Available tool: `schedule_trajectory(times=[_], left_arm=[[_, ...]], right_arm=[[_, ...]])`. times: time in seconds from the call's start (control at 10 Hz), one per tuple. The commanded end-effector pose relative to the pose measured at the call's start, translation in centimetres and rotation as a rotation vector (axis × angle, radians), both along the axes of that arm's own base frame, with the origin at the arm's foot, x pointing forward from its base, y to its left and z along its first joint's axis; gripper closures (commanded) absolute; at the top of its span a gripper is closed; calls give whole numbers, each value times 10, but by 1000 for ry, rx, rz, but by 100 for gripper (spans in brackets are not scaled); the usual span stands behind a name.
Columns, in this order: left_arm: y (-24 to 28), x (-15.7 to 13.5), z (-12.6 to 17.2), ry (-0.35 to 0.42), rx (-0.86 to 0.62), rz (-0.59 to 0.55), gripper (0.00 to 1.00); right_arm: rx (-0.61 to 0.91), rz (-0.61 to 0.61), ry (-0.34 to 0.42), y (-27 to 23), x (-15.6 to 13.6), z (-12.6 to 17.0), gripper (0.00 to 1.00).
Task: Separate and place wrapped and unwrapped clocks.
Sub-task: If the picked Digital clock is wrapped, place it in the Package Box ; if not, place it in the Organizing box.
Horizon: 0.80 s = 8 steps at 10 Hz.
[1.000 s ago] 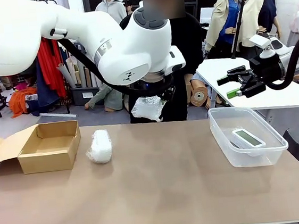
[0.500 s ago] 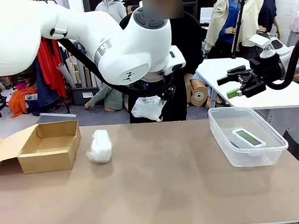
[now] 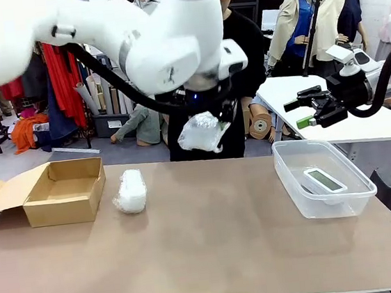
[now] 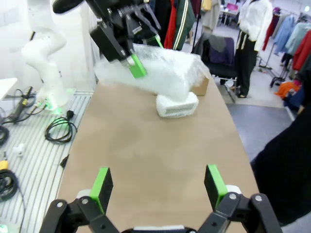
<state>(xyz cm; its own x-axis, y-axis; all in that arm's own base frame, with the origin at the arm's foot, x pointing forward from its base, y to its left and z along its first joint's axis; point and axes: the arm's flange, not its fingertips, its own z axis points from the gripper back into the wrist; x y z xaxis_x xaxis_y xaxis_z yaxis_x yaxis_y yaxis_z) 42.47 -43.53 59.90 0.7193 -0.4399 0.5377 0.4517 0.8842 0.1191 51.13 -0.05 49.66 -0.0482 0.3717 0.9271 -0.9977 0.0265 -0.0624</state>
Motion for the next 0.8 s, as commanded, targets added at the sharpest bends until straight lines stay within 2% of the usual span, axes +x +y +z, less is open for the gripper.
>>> schedule_trajectory(times=[0.0, 0.2, 0.5, 0.7], left_arm=[[15, -8, 50, 40, -58, 38, 100], [31, -12, 102, 71, -143, 104, 100], [100, -1, 158, 119, -299, 173, 100], [163, 15, 173, 78, -361, 254, 100]], right_arm=[[1, 1, -4, 0, 0, 3, 0], [1, 1, -4, 0, 0, 3, 0], [1, 1, -4, 0, 0, 3, 0], [1, 1, -4, 0, 0, 3, 0]])
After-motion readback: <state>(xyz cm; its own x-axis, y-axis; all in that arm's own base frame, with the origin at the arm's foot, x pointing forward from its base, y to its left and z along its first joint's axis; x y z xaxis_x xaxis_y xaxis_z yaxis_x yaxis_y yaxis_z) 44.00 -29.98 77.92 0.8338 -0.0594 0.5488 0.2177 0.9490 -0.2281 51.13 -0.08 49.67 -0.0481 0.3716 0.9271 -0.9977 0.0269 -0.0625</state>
